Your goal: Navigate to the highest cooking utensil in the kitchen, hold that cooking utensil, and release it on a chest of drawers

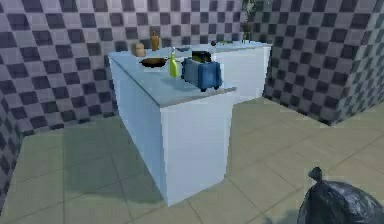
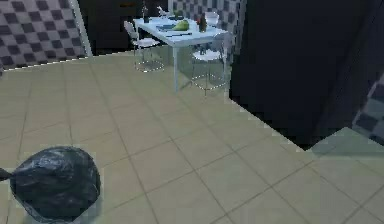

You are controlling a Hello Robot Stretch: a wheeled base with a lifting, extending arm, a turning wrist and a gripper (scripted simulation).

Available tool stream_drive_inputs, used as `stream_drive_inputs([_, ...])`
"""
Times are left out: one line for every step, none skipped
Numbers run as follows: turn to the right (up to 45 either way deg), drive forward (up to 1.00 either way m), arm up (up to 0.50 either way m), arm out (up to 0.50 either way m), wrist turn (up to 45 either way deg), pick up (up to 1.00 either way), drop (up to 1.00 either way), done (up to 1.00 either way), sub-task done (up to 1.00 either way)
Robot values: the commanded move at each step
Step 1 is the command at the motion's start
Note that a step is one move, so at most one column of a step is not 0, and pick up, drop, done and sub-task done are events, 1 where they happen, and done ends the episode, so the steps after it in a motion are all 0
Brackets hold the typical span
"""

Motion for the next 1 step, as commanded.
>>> stream_drive_inputs([0.0,0.55,0.0,0.0,0.0,0.0,0.0,0.0,0.0])
